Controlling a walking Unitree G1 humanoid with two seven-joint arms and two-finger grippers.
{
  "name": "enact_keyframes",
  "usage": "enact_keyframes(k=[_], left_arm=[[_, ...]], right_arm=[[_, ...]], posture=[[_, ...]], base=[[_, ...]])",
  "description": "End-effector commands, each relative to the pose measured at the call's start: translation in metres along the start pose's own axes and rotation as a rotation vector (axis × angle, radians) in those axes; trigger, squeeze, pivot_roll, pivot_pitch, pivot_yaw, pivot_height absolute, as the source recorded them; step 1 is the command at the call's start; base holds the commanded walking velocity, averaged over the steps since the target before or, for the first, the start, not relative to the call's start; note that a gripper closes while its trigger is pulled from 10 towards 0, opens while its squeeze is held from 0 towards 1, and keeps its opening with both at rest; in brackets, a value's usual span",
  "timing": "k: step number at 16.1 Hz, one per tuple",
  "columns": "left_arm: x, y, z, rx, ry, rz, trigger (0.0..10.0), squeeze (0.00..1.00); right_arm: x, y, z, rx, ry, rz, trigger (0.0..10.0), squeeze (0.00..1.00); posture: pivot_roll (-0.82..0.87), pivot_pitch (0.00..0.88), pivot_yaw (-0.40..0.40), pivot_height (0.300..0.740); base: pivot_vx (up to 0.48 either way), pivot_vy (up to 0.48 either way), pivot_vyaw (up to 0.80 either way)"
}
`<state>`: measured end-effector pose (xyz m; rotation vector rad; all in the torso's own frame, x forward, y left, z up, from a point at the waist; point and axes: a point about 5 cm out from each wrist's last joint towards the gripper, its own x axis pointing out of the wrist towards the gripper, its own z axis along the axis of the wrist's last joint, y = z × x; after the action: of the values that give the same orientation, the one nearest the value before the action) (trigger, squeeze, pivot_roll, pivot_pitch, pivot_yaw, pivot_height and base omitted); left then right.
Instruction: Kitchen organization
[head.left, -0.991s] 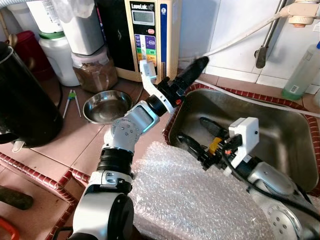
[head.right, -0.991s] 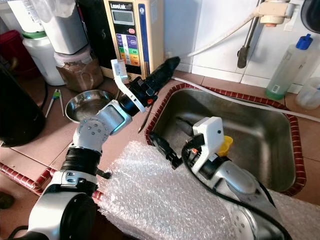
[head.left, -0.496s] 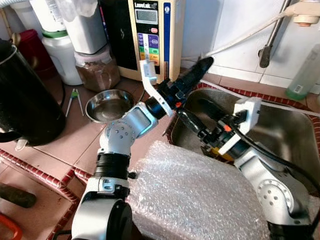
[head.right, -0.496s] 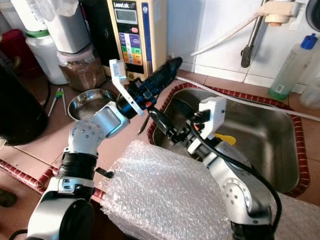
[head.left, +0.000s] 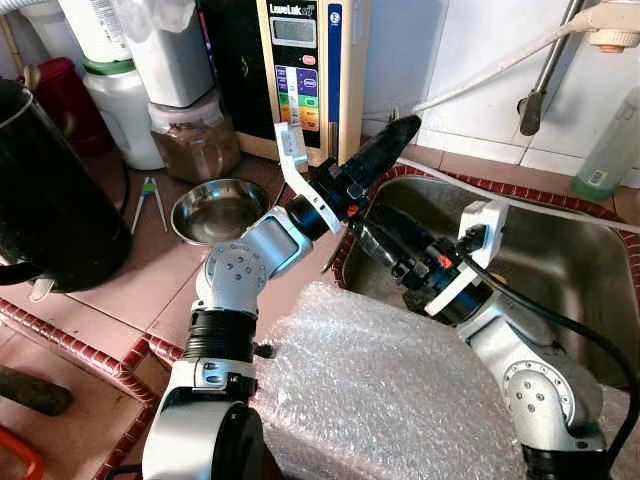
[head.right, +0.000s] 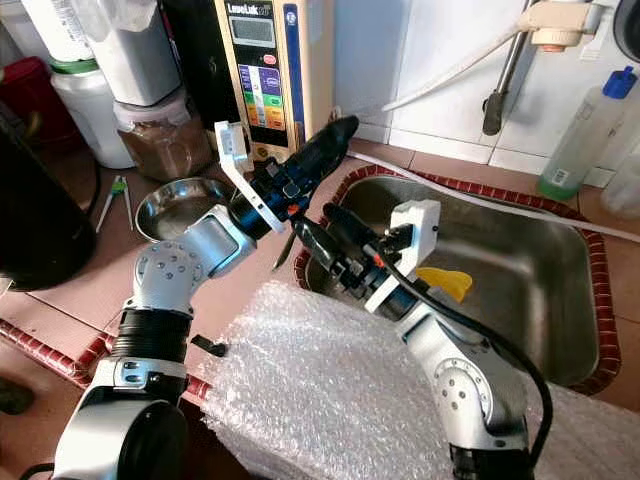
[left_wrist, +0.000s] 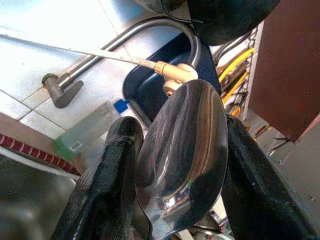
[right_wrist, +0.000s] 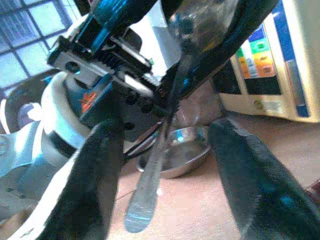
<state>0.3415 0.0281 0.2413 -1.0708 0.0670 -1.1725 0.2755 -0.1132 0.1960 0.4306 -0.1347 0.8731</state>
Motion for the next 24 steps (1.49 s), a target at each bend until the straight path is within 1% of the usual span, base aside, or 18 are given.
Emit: enact_keyframes(k=[1, 5, 11, 13, 16, 20, 21, 22, 24], left_arm=[[0.011, -0.008, -0.016, -0.043, 0.025, -0.05, 0.0, 0.0], [0.011, -0.009, -0.014, -0.045, 0.022, -0.051, 0.0, 0.0], [0.015, -0.017, -0.01, -0.071, 0.011, -0.075, 0.0, 0.0], [0.016, -0.02, -0.007, -0.067, 0.009, -0.081, 0.0, 0.0], [0.016, -0.024, -0.007, -0.081, 0.006, -0.087, 0.0, 0.0], [0.016, -0.026, -0.012, -0.098, 0.011, -0.091, 0.0, 0.0], [0.015, -0.026, -0.013, -0.099, 0.012, -0.088, 0.0, 0.0], [0.015, -0.026, -0.013, -0.1, 0.012, -0.086, 0.0, 0.0], [0.015, -0.026, -0.011, -0.099, 0.007, -0.081, 0.0, 0.0]], right_arm=[[0.004, 0.009, -0.011, 0.043, 0.047, 0.059, 0.0, 0.0], [0.0, 0.012, -0.021, 0.075, 0.09, 0.085, 0.0, 0.0], [-0.009, -0.003, -0.036, 0.095, 0.123, 0.022, 0.0, 0.0], [-0.011, -0.006, -0.042, 0.099, 0.139, 0.007, 0.0, 0.0], [-0.01, -0.012, -0.041, 0.086, 0.128, -0.021, 0.0, 0.0], [-0.007, -0.016, -0.039, 0.068, 0.123, -0.019, 0.0, 0.0], [-0.005, -0.014, -0.038, 0.072, 0.12, -0.007, 4.9, 1.0], [-0.004, -0.01, -0.039, 0.073, 0.125, 0.01, 10.0, 1.0], [-0.006, -0.001, -0.039, 0.062, 0.129, 0.026, 10.0, 1.0]], posture=[[-0.08, 0.087, 0.074, 0.74], [-0.08, 0.084, 0.071, 0.74], [-0.07, 0.083, 0.074, 0.74], [-0.06, 0.082, 0.074, 0.74], [-0.06, 0.08, 0.074, 0.74], [-0.06, 0.074, 0.073, 0.74], [-0.06, 0.074, 0.073, 0.74], [-0.06, 0.074, 0.071, 0.74], [-0.06, 0.076, 0.07, 0.74]], base=[[0.0, 0.0, 0.0], [0.0, 0.0, 0.0], [0.0, 0.0, 0.0], [0.0, 0.0, 0.0], [0.0, 0.0, 0.0], [0.0, 0.0, 0.0], [0.0, 0.0, 0.0], [0.0, 0.0, 0.0], [0.0, 0.0, 0.0]])
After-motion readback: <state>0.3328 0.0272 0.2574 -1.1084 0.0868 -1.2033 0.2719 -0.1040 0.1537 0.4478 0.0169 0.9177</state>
